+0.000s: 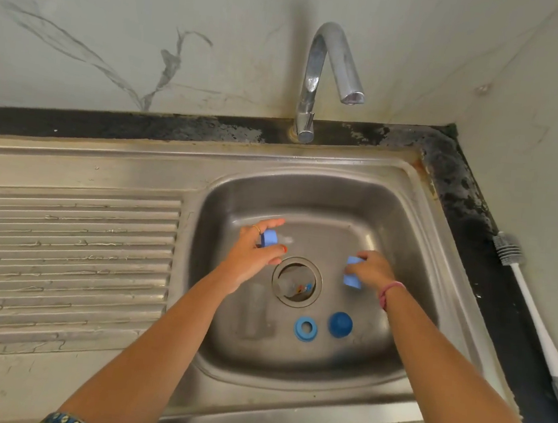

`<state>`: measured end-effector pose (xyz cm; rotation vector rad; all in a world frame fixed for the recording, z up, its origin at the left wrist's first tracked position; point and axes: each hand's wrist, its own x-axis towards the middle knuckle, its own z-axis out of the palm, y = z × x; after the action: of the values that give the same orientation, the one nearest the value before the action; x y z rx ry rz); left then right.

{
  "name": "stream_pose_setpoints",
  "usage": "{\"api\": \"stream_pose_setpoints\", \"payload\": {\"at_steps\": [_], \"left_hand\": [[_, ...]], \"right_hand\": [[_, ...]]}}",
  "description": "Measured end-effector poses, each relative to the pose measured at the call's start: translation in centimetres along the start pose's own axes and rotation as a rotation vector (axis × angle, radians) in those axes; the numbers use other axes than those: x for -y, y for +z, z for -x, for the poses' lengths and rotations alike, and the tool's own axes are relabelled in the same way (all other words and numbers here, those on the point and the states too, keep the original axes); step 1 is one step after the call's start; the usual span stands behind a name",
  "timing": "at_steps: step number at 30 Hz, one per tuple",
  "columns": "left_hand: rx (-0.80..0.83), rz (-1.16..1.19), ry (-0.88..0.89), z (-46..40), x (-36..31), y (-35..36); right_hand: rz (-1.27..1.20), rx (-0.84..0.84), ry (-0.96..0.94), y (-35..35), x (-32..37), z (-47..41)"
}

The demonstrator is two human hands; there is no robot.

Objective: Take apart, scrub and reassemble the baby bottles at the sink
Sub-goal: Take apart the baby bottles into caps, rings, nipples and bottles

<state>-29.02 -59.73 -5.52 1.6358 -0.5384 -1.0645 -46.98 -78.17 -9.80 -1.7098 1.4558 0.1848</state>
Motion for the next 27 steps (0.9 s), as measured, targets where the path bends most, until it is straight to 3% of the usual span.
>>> {"api": "stream_pose_setpoints", "payload": {"at_steps": [9, 12, 14, 16, 18, 20, 23, 27], "left_hand": [[-0.136, 0.205, -0.060, -0.4, 0.4, 0.0], [-0.138, 0.197, -0.052, -0.1, 0.2, -0.1], [-0.104, 0.204, -0.033, 0.2, -0.1, -0.1], [-0.082, 0.238, -0.016, 0.7, -0.8, 0.0], [-0.085, 0.282, -0.011, 1.2, -1.4, 0.0], [-0.067, 0.305, 0.000, 1.8, -2.0, -0.1], [0.006, 0.283, 0.035, 2.8, -2.7, -0.3], [0.045, 0.472, -0.003, 4.1, -3.9, -1.0]], "right_hand": [[0.514, 0.040, -0.074, 3.0, -2.8, -1.4], [0.560, 0.044, -0.127, 2.5, -1.9, -0.9], [0.367, -0.012, -0.216, 1.8, -0.3, 0.2], [-0.005, 0.017, -0.289, 1.2, 1.9, 2.0], [-0.418, 0.205, -0.300, 0.7, 4.2, 4.9], [-0.659, 0.382, -0.334, 0.6, 5.7, 7.6], [-0.733, 0.371, -0.439, 1.2, 7.0, 10.2], [-0.736, 0.357, -0.485, 1.5, 8.0, 11.6]]}}
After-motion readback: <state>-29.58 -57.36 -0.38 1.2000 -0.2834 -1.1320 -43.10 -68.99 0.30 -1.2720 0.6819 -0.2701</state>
